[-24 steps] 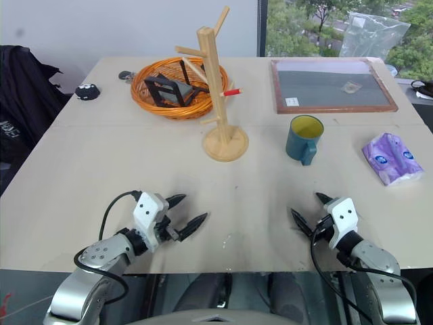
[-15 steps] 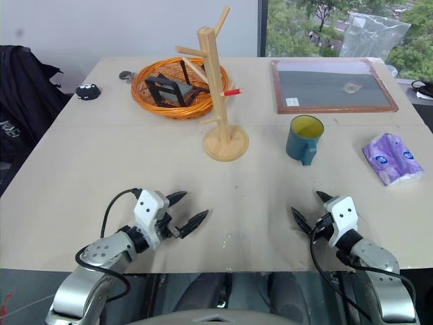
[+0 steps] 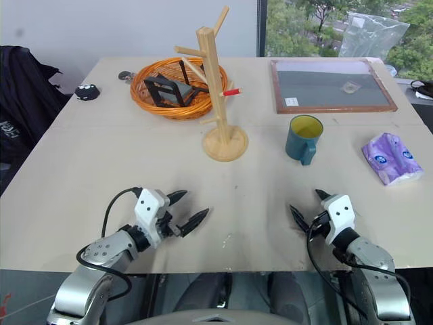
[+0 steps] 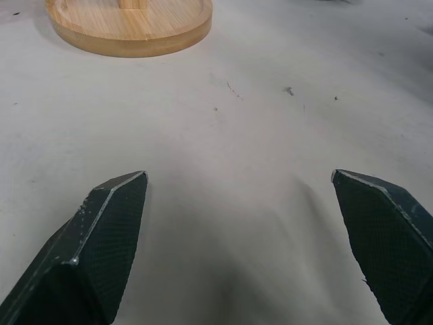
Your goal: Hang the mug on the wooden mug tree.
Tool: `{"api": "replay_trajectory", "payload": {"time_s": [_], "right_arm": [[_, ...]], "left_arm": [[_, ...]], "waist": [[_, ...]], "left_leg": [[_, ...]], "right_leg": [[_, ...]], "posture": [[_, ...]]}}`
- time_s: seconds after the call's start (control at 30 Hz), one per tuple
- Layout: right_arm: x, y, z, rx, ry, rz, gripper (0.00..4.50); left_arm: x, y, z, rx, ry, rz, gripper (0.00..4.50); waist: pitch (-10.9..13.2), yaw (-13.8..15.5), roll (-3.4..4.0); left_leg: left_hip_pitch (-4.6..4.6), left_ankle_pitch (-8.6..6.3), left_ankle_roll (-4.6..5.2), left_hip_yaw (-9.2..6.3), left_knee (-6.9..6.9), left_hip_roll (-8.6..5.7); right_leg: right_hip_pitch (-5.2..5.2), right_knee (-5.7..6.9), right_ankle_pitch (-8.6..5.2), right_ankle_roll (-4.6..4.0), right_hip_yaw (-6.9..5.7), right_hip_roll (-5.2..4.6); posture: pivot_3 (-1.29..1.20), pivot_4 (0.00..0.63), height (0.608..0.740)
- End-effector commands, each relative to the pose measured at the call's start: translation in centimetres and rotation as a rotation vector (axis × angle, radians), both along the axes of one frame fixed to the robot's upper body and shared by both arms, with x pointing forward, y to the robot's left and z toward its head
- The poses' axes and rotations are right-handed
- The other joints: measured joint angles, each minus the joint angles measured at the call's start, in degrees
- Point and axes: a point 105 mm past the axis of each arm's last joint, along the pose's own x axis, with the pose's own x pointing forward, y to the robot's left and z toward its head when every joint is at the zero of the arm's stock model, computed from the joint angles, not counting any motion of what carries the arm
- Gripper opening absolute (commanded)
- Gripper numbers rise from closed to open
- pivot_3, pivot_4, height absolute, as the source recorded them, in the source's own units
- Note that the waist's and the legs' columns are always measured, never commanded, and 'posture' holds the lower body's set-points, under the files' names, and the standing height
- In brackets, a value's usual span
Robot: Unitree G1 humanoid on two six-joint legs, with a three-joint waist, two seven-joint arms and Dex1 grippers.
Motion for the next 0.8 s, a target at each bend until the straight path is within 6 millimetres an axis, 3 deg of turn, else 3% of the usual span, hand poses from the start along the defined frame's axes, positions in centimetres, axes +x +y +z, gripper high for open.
{"api": "replay_trajectory", "payload": {"time_s": [0.03,0.27,0.43,0.8], "right_arm": [[1.1,-0.2,1.4,-0.007,-0.066,-0.09,4.48],[4.2,0.1,4.3,0.075,-0.174,-0.316,4.48],[6.2,-0.4,4.7,0.087,-0.199,-0.435,4.48],[7.9,-1.4,5.0,0.106,-0.217,-0.584,4.48]], "left_arm": [[-0.1,-1.1,1.8,-0.008,-0.061,-0.061,4.5],[-0.1,-2.9,5.3,-0.063,-0.096,-0.239,4.5],[-0.4,-3.9,7.8,-0.057,-0.11,-0.37,4.5],[-0.3,-4.8,9.3,-0.026,-0.133,-0.421,4.5]], "waist": [[0.0,0.0,0.0],[0.0,-0.1,0.08],[0.0,-0.2,0.07],[0.0,-1.5,0.08]], "left_leg": [[0.0,0.0,0.0,0.0,0.0,0.0],[-0.03,0.15,-0.25,-0.02,0.0,0.0],[-0.05,0.18,-0.31,-0.01,0.0,-0.03],[-0.06,0.2,-0.34,0.06,-0.23,-0.04]], "right_leg": [[0.0,0.0,0.0,0.0,0.0,0.01],[-0.06,0.02,0.01,-0.01,0.0,0.04],[-0.09,0.05,0.01,-0.01,0.03,0.06],[-0.27,0.09,0.02,-0.02,0.15,0.1]], "posture": [[0.0,0.15,0.74],[0.0,0.15,0.74],[0.0,0.15,0.74],[0.0,0.15,0.74]]}}
